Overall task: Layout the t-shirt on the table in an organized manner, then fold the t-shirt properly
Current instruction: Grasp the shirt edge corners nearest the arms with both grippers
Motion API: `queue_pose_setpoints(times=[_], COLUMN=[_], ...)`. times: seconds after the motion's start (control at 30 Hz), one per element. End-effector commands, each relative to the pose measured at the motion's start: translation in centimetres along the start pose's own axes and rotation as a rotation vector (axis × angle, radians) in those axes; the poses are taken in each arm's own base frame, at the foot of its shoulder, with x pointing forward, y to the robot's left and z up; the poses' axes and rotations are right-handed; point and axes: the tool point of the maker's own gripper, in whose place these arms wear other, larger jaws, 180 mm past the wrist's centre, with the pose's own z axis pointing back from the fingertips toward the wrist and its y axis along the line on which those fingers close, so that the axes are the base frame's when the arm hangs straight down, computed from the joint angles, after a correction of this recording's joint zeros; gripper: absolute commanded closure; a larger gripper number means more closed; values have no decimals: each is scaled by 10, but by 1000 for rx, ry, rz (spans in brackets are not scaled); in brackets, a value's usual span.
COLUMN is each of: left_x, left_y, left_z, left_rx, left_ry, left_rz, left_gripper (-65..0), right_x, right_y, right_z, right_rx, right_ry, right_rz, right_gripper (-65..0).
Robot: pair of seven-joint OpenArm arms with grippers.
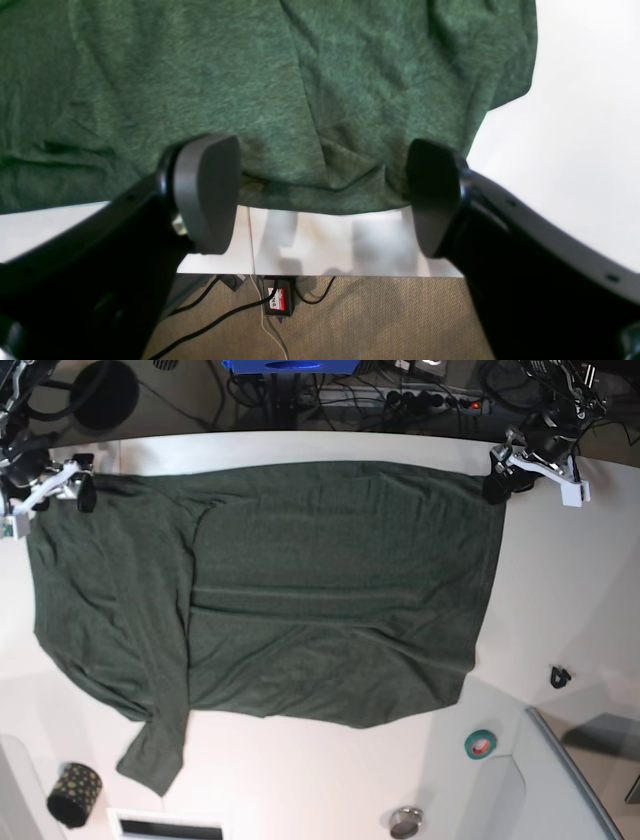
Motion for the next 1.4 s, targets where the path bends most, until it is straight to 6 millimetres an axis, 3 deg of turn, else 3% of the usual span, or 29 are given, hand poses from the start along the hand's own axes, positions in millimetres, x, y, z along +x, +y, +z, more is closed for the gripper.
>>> queue_pose_setpoints(times=[0.0, 0.27, 0.43, 0.67, 0.83, 0.93, 1.13, 1.37], left_x=[-29, -37, -40, -42, -42, -38, -44, -42], left_y=[9, 2, -5, -7, -6, -8, -10, -10], left_z=[1, -3, -7, -12, -12, -15, -21, -22], left_rx=[50, 35, 20, 11, 13, 9, -4, -4], left_ry=[129, 134, 132, 139, 139, 135, 150, 147], left_rz=[-4, 18, 32, 45, 44, 40, 66, 64], left_gripper=[-397, -392, -390, -388, -387, -375, -189, -188], right_x=[12, 17, 23, 2, -2, -2, -17, -17], right_y=[-3, -11, -47, -91, -93, -99, -102, -95], right_z=[4, 6, 20, 9, -6, -5, -9, -16], right_rx=[-1, -15, -110, -151, -123, -135, -124, -101], right_ry=[-42, -46, -91, -67, -52, -62, 5, 14], right_rz=[10, 30, -55, -232, -286, -329, -425, -442], right_gripper=[-488, -488, -488, -488, -489, -489, -489, -491])
